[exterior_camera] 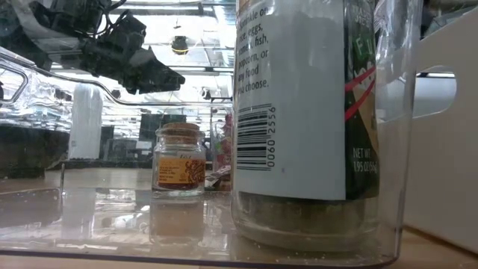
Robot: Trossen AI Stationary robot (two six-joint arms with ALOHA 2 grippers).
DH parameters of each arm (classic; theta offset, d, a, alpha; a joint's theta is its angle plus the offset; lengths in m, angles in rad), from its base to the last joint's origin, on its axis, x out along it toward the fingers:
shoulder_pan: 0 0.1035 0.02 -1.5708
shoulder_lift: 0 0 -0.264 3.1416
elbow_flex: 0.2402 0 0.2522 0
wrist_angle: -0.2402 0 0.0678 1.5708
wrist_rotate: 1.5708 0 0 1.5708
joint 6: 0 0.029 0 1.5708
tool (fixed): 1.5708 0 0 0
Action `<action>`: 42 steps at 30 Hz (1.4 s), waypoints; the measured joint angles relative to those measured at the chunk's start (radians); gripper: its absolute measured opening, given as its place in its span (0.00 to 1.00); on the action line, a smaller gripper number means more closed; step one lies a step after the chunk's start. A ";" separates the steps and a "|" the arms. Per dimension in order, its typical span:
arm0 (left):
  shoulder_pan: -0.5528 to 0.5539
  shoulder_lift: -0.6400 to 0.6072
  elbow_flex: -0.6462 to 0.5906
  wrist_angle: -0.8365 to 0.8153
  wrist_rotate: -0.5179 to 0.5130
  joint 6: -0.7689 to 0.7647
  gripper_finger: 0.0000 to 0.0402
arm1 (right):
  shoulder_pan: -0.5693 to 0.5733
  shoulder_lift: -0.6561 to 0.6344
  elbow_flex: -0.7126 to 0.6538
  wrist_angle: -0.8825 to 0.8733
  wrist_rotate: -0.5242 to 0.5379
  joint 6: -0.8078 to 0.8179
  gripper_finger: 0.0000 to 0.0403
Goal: Pick & Place Food Item
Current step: Put the white seasoning bottle into the bottom transparent bin
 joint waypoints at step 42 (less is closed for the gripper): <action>0.000 0.000 0.000 0.033 0.000 -0.012 0.59 | 0.216 -0.277 -0.447 0.486 0.313 0.228 0.81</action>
